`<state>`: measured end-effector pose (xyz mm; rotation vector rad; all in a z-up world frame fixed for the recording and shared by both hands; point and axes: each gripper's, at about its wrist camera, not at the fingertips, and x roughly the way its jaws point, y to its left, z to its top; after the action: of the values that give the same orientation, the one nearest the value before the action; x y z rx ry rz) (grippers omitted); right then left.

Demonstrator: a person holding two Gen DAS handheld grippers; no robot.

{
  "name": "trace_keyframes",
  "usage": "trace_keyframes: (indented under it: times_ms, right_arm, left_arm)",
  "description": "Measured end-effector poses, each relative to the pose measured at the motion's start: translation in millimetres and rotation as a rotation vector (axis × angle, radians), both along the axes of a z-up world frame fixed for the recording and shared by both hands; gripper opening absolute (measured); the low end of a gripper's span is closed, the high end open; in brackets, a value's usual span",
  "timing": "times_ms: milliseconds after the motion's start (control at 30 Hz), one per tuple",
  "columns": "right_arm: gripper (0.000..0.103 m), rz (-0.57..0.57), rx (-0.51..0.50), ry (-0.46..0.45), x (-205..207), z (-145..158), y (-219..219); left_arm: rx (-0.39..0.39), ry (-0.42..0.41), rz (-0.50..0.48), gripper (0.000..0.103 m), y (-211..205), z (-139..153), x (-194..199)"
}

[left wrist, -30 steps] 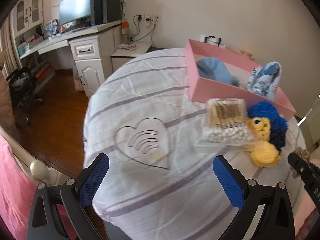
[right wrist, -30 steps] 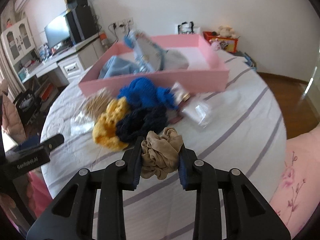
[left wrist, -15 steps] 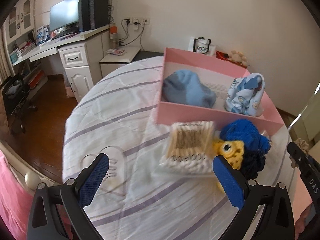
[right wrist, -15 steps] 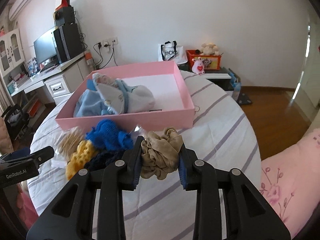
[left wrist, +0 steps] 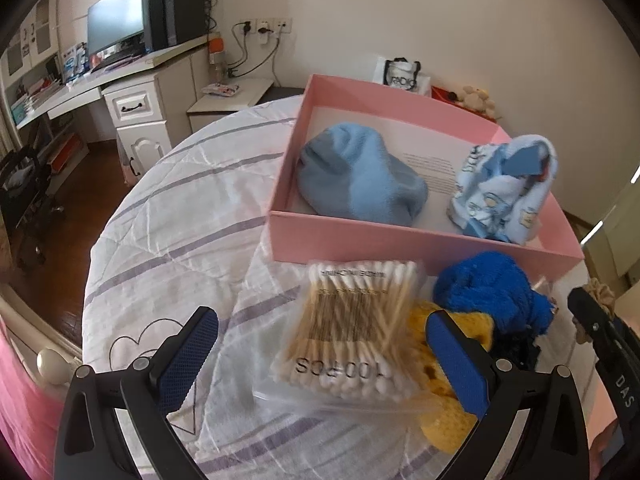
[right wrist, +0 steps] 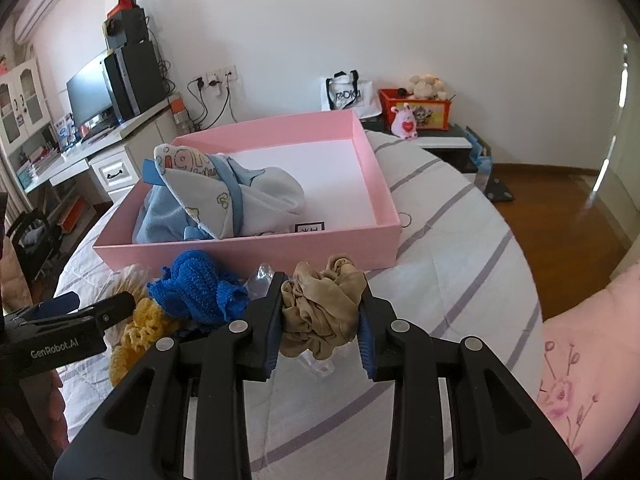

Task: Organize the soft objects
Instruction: 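Grasp the beige scrunchie with the right tool while the left tool grasps the cotton swab bag, then lift the scrunchie with the right tool while the left tool carries the swab bag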

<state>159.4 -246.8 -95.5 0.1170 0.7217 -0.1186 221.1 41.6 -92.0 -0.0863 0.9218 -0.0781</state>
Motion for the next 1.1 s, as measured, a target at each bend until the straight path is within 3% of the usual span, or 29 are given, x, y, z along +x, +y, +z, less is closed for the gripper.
trace_keyframes:
  times_ms: [133,200,267,367,700,1100]
  right_arm:
    - [0.029,0.007,0.005,0.015,3,-6,0]
    - [0.030,0.007,0.017,0.019,4,-8,0]
    - [0.031,0.004,0.020,0.018,5,-8,-1]
    - [0.031,0.000,0.015,0.020,4,-8,-2]
    - [0.030,-0.008,0.014,0.009,0,-4,-2]
    - [0.029,0.005,-0.012,-0.040,-21,13,6]
  left_arm:
    - [0.014,-0.002,0.011,0.102,0,-7,8]
    - [-0.002,0.006,-0.014,0.094,-2,-12,9]
    - [-0.032,0.023,-0.031,0.075,-2,-17,10]
    - [-0.042,0.019,-0.038,0.060,-3,-22,10]
    - [-0.040,0.000,-0.052,0.055,-4,-19,-1]
    - [-0.040,-0.046,-0.057,0.054,-2,8,-25]
